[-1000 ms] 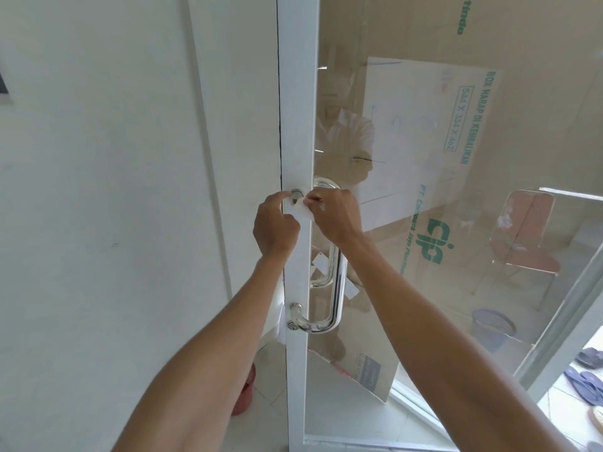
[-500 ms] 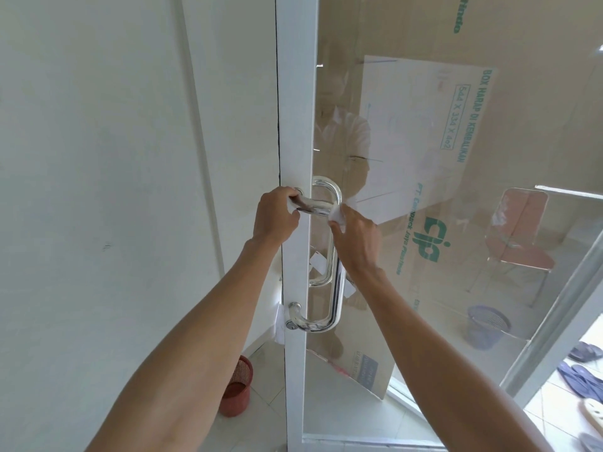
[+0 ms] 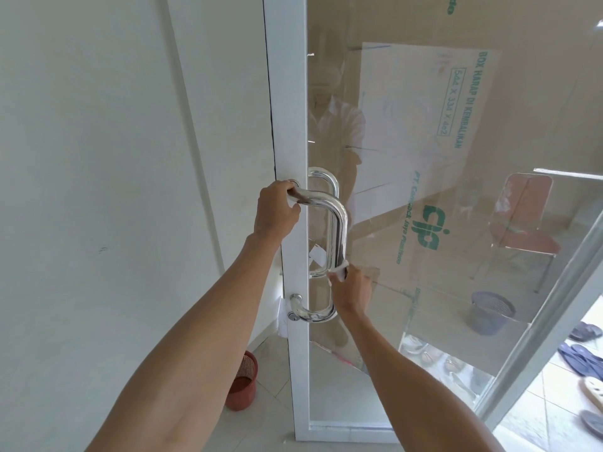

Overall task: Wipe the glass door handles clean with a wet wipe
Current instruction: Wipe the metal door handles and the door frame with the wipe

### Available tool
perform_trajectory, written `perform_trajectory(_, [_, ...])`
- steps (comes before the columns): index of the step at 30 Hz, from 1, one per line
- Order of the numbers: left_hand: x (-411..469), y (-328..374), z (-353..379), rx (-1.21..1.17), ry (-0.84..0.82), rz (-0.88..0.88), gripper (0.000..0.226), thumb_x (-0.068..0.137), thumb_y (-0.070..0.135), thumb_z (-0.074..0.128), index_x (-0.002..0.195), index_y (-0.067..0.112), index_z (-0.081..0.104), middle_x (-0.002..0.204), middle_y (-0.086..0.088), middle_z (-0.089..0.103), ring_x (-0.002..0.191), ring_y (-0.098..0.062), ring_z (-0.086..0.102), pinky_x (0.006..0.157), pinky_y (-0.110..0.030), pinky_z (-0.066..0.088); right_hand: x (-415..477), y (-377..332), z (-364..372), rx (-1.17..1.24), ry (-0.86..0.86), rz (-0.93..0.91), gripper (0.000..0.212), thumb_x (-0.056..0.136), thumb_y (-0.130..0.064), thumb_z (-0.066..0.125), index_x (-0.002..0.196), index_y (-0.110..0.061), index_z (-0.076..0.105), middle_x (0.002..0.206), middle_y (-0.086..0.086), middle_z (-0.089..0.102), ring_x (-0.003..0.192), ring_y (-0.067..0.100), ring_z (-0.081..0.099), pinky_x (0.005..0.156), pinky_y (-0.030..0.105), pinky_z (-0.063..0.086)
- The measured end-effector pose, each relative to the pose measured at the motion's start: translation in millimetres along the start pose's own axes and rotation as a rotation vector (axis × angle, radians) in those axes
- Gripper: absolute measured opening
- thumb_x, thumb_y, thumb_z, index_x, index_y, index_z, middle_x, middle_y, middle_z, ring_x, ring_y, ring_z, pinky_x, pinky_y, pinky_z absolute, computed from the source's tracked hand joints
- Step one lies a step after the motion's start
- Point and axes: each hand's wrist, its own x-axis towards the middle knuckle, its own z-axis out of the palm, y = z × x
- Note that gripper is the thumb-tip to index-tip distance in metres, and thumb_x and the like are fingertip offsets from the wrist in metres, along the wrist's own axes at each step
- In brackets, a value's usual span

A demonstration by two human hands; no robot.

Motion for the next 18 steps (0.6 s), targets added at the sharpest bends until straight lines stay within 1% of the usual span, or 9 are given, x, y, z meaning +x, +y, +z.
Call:
perform_trajectory(2, [-0.7,-0.8,0.2,0.0,0.002,-0.001,0.038,0.077,-0.001,0.07,0.115,0.002,0.068,0.116,-0.011,0.069,0.107,-0.025,0.064,0.092,-0.016,0.038,2.1,-4.1,-1.6,-0.022,0.037,-0.036,0.033,0.084,-0.038,0.066,0.094,-0.007,0.066,0.086,0.01,0.071,0.08,0.031,0.066,0.072,0.036,0.05])
perform_trajectory(4, [-2.6,-2.8,0.9,-0.009,0.012,0.006,0.039,0.077,-0.001,0.071,0.116,0.003,0.067,0.117,-0.01,0.069,0.107,-0.024,0.064,0.093,-0.013,0.036,10.3,-24.2,-10.3,-0.034,0.135,-0.112,0.032,0.086,-0.041,0.063,0.094,-0.01,0.065,0.079,0.008,0.07,0.071,0.029,0.065,0.066,0.033,0.048])
perform_trajectory(6, [-4.0,-4.5,2.0,-0.021,0.025,0.007,0.041,0.077,0.0,0.072,0.117,0.004,0.066,0.119,-0.009,0.068,0.109,-0.023,0.063,0.096,-0.014,0.034,20.9,-49.4,-23.2,0.026,0.241,-0.182,0.032,0.087,-0.041,0.063,0.097,-0.01,0.064,0.073,0.007,0.068,0.063,0.027,0.061,0.058,0.032,0.045])
perform_trajectory(8, [-5.7,-5.4,4.1,-0.024,0.039,0.012,0.041,0.078,0.002,0.073,0.119,0.004,0.066,0.121,-0.008,0.067,0.11,-0.023,0.063,0.099,-0.017,0.037,28.8,-67.3,-33.2,0.051,0.319,-0.244,0.031,0.087,-0.04,0.064,0.096,-0.01,0.063,0.071,0.005,0.067,0.061,0.025,0.059,0.056,0.028,0.039])
perform_trajectory(10, [-6.8,-5.6,6.0,-0.029,0.058,0.021,0.041,0.079,0.003,0.074,0.119,0.004,0.065,0.121,-0.008,0.067,0.11,-0.022,0.064,0.102,-0.023,0.041,30.4,-71.9,-34.4,0.045,0.345,-0.272,0.031,0.089,-0.039,0.063,0.099,-0.009,0.062,0.074,0.006,0.068,0.064,0.026,0.06,0.057,0.028,0.038])
perform_trajectory(13, [-9.3,-7.0,9.2,-0.037,0.095,0.042,0.039,0.079,0.005,0.076,0.117,0.004,0.066,0.119,-0.008,0.068,0.109,-0.023,0.065,0.103,-0.029,0.046,20.0,-51.5,-17.7,0.055,0.333,-0.257,0.033,0.091,-0.038,0.06,0.106,-0.008,0.06,0.078,0.008,0.07,0.066,0.03,0.064,0.059,0.031,0.043])
perform_trajectory(16, [-11.6,-6.9,10.7,-0.047,0.115,0.049,0.04,0.08,0.006,0.076,0.118,0.003,0.066,0.12,-0.009,0.068,0.111,-0.022,0.064,0.104,-0.032,0.047,2.5,-15.2,10.4,0.053,0.231,-0.139,0.035,0.092,-0.038,0.058,0.108,-0.006,0.06,0.084,0.011,0.071,0.075,0.032,0.066,0.068,0.035,0.048])
perform_trajectory(18, [-12.2,-6.9,10.3,-0.047,0.117,0.056,0.04,0.079,0.006,0.077,0.118,0.003,0.066,0.119,-0.009,0.068,0.111,-0.022,0.064,0.105,-0.031,0.047,-8.8,9.8,27.3,0.035,0.153,-0.063,0.036,0.092,-0.035,0.06,0.11,-0.004,0.061,0.09,0.014,0.071,0.082,0.032,0.067,0.072,0.036,0.051])
